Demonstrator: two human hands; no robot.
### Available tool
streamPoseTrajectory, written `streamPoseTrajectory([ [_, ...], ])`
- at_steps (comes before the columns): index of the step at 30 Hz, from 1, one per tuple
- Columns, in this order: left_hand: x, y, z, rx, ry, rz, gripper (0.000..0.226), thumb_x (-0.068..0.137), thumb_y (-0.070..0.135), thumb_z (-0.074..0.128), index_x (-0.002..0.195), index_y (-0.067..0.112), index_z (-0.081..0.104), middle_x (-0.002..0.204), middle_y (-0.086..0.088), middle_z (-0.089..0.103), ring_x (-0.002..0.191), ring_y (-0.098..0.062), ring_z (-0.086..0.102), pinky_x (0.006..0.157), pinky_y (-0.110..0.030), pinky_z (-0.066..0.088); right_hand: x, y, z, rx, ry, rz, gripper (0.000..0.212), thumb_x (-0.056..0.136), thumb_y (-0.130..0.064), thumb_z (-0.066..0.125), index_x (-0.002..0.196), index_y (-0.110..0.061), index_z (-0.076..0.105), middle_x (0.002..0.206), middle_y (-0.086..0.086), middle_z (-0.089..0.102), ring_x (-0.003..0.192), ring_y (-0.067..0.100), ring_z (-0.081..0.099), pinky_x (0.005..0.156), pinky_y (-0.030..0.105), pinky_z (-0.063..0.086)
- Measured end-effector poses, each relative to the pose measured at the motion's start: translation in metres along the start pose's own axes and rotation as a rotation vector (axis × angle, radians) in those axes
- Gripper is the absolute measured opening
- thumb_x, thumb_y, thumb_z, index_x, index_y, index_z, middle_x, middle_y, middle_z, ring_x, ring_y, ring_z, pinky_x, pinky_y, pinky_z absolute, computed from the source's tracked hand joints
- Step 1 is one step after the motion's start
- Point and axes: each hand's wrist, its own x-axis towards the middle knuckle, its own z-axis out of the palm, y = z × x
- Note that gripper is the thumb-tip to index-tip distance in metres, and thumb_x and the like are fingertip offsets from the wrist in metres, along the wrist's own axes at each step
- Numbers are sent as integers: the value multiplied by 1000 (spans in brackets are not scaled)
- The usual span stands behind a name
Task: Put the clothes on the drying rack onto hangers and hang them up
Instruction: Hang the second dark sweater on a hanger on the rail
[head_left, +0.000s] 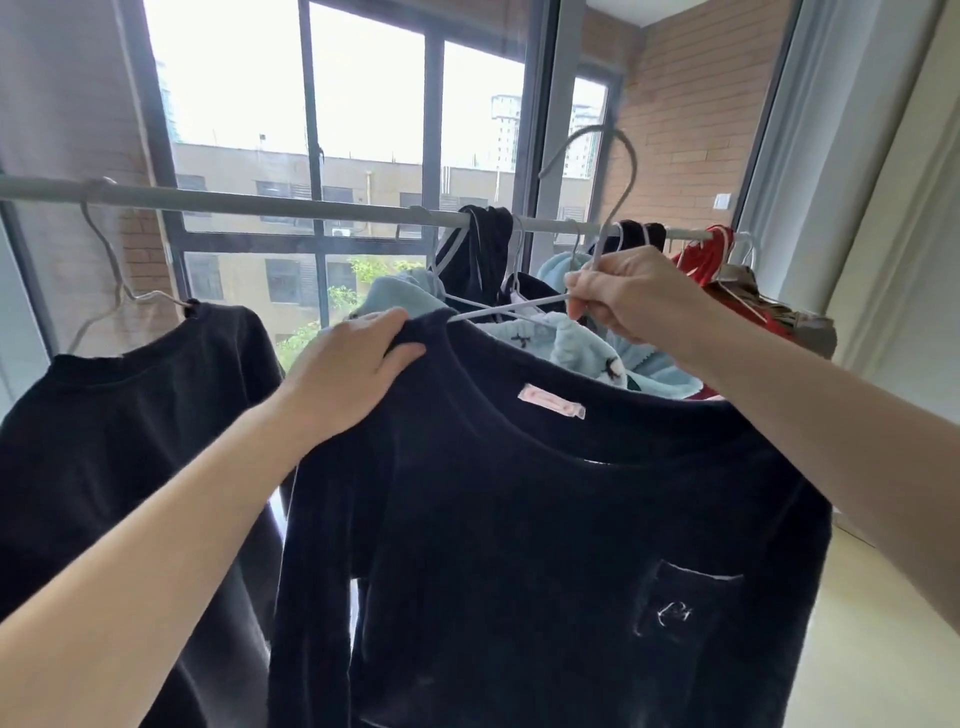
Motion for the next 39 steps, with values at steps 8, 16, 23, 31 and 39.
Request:
streamPoseTrajectory([
  [8,-7,-4,13,-123,114,73,20,99,31,38,100,15,49,88,-2,60,76,-24,55,69,-34,37,4,-2,12,-60,-78,10,38,96,-36,54,68,-14,68,46,-6,46,39,9,37,43,21,33],
  [16,-20,-35,-1,-138,248,-104,30,90,39,34,91,16,54,72,-6,60,72,-32,56,69,-41,42,-28,26,-46,-271,-501,108,55,85,-63,44,127,-29,53,111,-8,66,99,6,65,89,28,55],
  [23,-16,-60,-11,-140,291,-171,32,91,36,36,98,12,57,84,-11,62,79,-32,55,73,-40,39,-50,78,-64,-175,-287,113,17,94,-14,58,104,-14,72,90,-2,76,81,11,71,66,18,54],
  [31,-20,-74,-28,100,215,1,17,98,24,44,94,12,56,65,-15,63,62,-39,61,60,-41,45,-39,69,-71,-119,-297,130,18,93,-13,57,99,-13,75,88,0,77,78,11,73,67,17,54],
  [39,-23,-82,-44,146,237,75,41,99,44,29,96,14,56,60,-6,62,54,-32,59,56,-42,51,-21,55,-79,-319,-462,160,19,93,-20,58,102,-16,75,81,-10,75,79,7,72,74,23,56],
])
